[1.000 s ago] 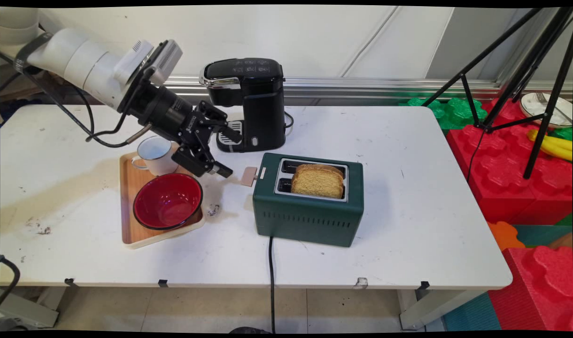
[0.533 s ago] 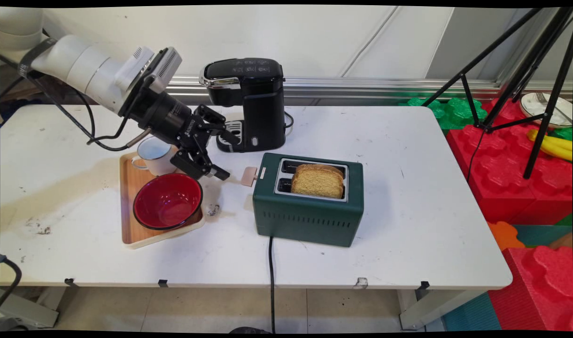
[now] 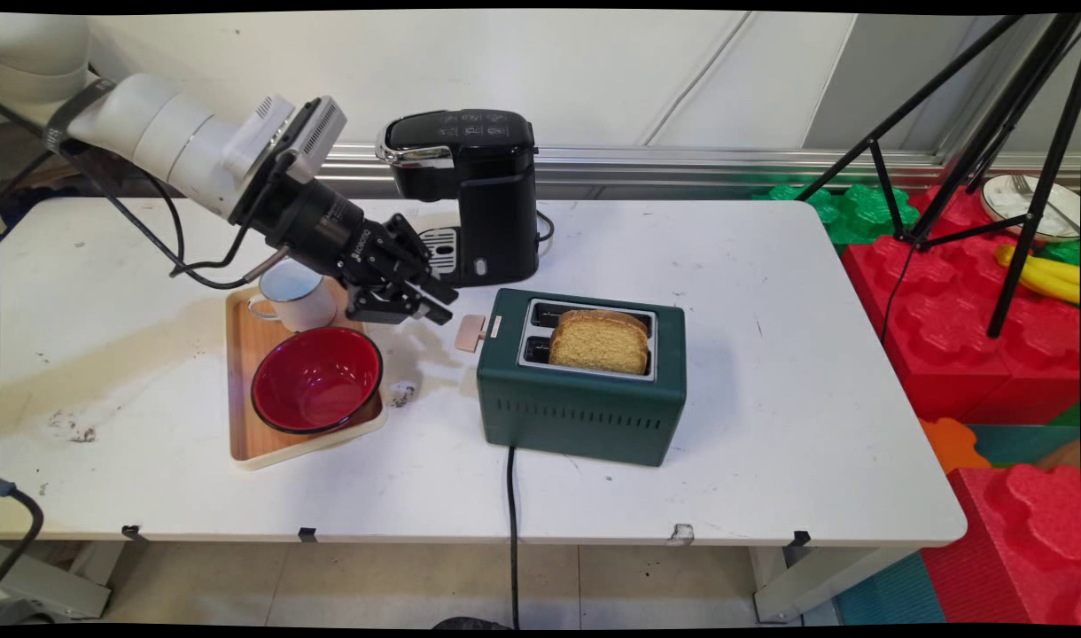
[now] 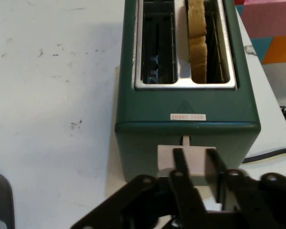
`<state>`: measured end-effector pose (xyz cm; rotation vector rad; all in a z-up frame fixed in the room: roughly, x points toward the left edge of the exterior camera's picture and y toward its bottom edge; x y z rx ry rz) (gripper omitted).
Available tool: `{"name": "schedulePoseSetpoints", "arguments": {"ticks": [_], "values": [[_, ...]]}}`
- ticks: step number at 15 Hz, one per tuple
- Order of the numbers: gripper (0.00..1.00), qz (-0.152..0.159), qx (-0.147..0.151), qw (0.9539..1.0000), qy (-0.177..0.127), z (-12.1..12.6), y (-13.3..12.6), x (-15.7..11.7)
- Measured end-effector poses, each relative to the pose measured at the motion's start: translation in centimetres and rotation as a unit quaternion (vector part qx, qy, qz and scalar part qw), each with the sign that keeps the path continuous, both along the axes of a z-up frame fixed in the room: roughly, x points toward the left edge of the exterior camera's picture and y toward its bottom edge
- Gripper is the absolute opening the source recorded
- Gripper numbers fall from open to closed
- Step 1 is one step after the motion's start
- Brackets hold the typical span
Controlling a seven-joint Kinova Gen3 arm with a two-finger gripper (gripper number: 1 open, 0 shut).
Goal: Press the toaster switch
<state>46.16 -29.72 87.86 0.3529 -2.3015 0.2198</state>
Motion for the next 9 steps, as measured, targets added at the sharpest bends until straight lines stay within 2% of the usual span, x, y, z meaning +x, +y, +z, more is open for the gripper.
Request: {"name": "schedulePoseSetpoints", "arguments": {"ticks": [9], "values": [[0.00, 0.005, 0.009, 0.9999, 0.001, -1.9, -0.9, -1.7]]}}
